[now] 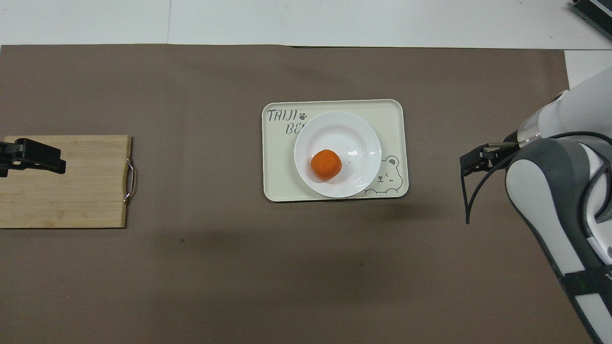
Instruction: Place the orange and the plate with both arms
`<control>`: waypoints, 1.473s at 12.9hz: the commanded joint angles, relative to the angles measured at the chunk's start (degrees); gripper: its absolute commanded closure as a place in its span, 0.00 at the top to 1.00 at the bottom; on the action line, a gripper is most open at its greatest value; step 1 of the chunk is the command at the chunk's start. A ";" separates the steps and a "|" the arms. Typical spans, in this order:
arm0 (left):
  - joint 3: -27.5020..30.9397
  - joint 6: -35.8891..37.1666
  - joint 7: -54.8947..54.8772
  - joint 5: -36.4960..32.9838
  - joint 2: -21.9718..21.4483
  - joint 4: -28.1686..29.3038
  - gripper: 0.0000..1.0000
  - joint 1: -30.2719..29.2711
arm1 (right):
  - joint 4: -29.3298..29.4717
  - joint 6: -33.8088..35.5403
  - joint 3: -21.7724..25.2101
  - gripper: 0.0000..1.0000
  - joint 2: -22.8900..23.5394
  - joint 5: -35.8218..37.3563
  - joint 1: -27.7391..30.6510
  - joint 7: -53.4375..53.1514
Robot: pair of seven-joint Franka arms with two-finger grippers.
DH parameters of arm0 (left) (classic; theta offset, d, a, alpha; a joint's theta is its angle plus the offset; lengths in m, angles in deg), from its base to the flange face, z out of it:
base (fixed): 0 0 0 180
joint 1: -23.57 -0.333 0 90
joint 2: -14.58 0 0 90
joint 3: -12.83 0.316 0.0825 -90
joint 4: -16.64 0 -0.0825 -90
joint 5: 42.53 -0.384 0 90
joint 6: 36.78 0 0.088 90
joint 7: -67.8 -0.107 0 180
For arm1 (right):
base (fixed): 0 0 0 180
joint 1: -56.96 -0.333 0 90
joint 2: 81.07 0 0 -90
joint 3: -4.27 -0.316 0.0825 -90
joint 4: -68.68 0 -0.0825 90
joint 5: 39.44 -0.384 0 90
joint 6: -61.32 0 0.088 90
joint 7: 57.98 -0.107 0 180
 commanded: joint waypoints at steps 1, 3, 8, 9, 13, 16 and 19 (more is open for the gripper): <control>-0.01 1.14 -0.64 -0.69 -0.41 -0.23 1.00 -0.09 | -5.06 -1.38 -0.51 1.00 -3.14 1.65 4.00 2.62; -0.01 1.14 -0.64 -0.69 -0.41 -0.23 1.00 -0.09 | -6.13 -1.91 -0.51 1.00 -3.59 1.73 6.19 4.99; -0.01 1.05 -0.64 -0.69 -0.41 -0.23 1.00 -0.09 | 1.05 0.62 -0.69 1.00 -4.99 1.65 9.90 9.14; -0.01 1.14 -0.64 -0.69 -0.50 -0.23 1.00 -0.09 | 4.47 2.90 -0.78 1.00 -4.99 1.73 9.47 8.52; -0.01 1.05 -0.64 -0.69 -0.50 -0.23 1.00 -0.09 | 16.09 13.63 -1.74 1.00 -4.90 1.82 9.02 3.69; -0.01 1.14 -0.64 -0.69 -0.50 -0.23 1.00 -0.09 | 17.96 15.93 -4.20 1.00 -8.58 3.22 8.58 2.81; -0.01 1.05 -0.64 -0.69 -0.41 -0.23 1.00 -0.09 | 11.55 13.30 -5.00 1.00 -12.11 4.90 8.58 3.07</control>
